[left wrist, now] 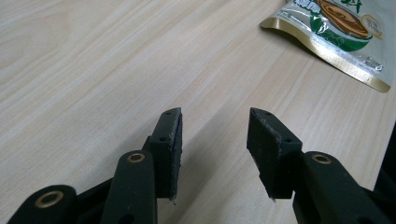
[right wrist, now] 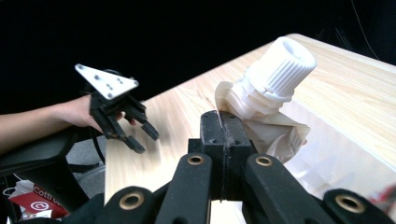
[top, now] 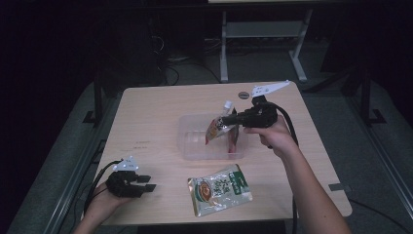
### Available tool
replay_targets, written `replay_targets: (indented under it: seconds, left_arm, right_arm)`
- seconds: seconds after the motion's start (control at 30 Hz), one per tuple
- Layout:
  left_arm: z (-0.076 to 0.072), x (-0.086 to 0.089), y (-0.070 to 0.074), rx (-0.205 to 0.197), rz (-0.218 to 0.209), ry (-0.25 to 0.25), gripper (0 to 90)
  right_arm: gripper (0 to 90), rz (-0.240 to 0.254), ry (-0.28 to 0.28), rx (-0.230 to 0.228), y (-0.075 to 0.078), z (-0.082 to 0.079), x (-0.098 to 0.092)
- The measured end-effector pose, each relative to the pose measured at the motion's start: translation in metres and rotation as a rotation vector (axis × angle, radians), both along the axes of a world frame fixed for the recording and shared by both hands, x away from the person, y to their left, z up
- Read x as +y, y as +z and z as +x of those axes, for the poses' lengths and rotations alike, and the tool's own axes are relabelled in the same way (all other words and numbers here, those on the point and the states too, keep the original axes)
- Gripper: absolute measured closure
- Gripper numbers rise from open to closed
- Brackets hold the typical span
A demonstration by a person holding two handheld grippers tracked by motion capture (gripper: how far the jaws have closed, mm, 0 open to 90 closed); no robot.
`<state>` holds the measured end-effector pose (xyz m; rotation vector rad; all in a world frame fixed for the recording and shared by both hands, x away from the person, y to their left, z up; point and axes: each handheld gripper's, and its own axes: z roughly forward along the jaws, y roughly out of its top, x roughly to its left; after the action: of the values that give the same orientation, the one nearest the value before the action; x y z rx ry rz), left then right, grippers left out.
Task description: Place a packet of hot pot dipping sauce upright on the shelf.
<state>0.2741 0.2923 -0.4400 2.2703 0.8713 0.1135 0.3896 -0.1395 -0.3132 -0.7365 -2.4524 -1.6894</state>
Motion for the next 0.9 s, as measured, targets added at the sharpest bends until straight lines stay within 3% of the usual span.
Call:
replay_targets:
  seconds: [0.13, 0.33, 0.57, 0.9]
  left_arm:
    - [0.000, 0.000, -0.001, 0.002, -0.008, 0.009, 55.0]
    - [0.000, -0.001, -0.001, 0.006, -0.008, 0.006, 55.0]
    - [0.000, -0.002, -0.001, 0.007, -0.007, 0.005, 55.0]
    - [0.000, -0.002, -0.001, 0.011, -0.006, 0.004, 55.0]
  right_arm:
    - [90.0, -0.008, -0.012, 0.003, -0.001, 0.004, -0.005]
    - [90.0, -0.076, -0.022, -0.005, -0.002, 0.008, -0.010]
    - [90.0, -0.105, -0.034, -0.008, -0.001, 0.007, -0.014]
    - [90.0, -0.165, -0.054, 0.005, -0.007, 0.011, -0.009]
